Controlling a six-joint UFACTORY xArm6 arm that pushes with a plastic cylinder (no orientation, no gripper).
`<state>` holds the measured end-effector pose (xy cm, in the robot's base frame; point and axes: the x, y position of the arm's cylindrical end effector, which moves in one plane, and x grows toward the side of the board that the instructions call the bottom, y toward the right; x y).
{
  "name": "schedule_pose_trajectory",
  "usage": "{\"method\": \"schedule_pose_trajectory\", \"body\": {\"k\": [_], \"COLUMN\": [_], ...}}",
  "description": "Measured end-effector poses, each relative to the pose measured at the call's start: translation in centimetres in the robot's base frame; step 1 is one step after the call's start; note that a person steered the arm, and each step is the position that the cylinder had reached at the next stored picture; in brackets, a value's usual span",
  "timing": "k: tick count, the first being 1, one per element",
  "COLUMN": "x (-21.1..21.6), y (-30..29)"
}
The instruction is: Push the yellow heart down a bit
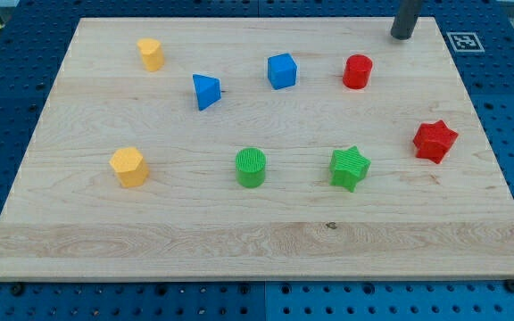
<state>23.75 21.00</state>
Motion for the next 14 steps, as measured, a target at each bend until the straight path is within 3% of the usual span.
{"method": "schedule_pose_trajectory", "body": {"k": [1,2,6,7,8,9,10,12,13,14], "x": [-0.3,-0.3,0.1,0.1,1.9,2.1,2.2,1.6,4.0,3.8], "y": [-6.3,-6.4,-19.1,-19.2,-24.1,-24.9,-30.9,-31.2,-33.2,-33.5]}}
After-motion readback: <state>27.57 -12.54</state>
